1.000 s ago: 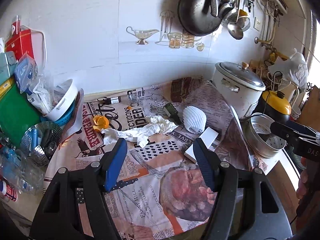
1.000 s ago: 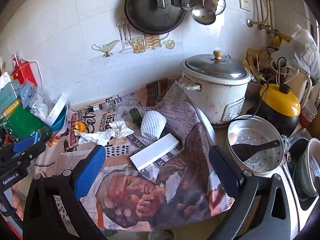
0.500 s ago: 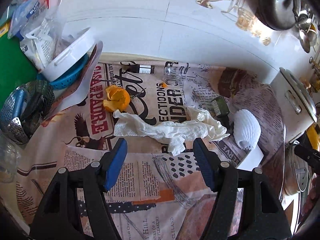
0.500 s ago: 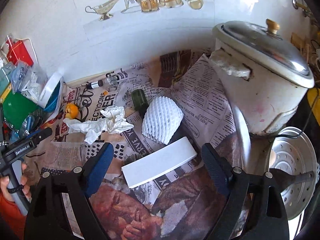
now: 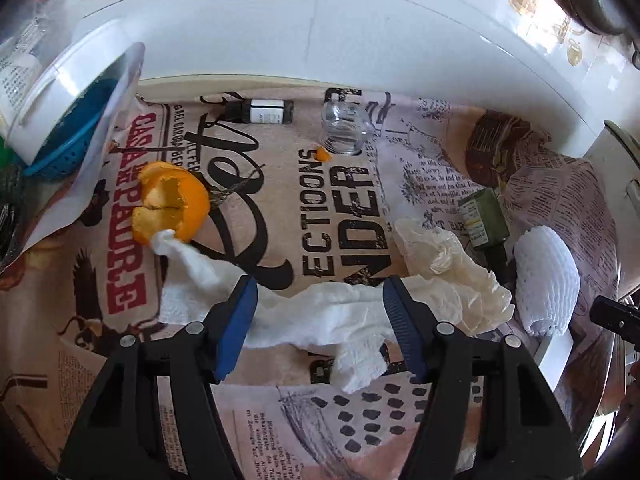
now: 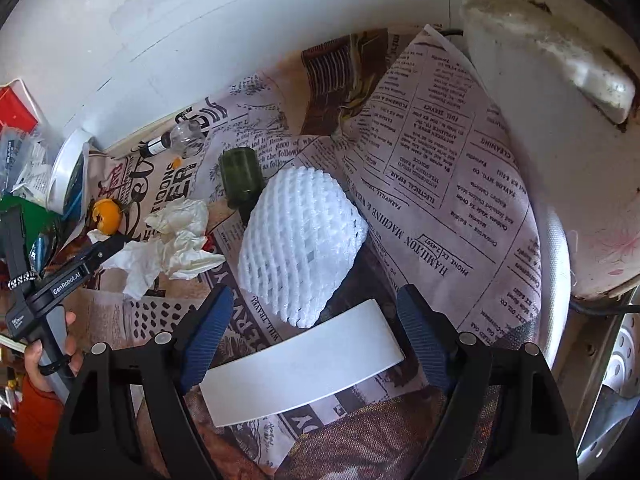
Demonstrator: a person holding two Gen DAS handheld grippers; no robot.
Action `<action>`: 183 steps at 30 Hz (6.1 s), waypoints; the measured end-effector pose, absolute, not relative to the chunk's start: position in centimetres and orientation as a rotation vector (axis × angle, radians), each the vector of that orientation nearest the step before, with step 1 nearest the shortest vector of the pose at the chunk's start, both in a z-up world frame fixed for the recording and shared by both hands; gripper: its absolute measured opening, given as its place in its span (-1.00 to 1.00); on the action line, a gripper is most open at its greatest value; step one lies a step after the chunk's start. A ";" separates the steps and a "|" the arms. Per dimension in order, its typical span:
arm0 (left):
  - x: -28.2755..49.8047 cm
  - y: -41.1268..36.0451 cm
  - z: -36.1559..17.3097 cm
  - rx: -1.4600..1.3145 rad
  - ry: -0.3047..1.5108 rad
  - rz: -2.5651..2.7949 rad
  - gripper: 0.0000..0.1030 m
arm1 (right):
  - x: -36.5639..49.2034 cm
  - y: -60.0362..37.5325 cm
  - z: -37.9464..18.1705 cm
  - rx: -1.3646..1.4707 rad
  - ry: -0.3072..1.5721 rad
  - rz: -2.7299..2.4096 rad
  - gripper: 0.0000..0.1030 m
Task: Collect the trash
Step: 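Grasp the crumpled white tissue with the left tool while the right tool grasps the white foam net, then lift the tissue and foam net off the counter toward the bin with both tools, then open both tools over the floor bin, dropping the tissue and foam net, then raise both tools back up to the counter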
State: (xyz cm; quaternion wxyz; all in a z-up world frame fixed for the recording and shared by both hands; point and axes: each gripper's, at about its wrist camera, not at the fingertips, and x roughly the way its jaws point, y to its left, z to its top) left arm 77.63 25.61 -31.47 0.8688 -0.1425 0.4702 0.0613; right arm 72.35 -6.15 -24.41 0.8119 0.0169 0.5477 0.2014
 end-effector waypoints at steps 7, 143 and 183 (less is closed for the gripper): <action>77.7 23.4 -32.7 -0.282 1.049 0.042 0.14 | 73.4 -5.9 -26.7 0.154 1.237 0.429 0.18; 35.4 9.7 -76.7 -0.378 1.304 0.083 -0.89 | 34.6 -10.0 -70.8 -0.010 1.473 0.450 -0.18; 32.7 4.7 -33.0 -0.220 1.050 0.005 -0.14 | 32.4 -15.3 -28.6 0.091 1.137 0.437 -0.17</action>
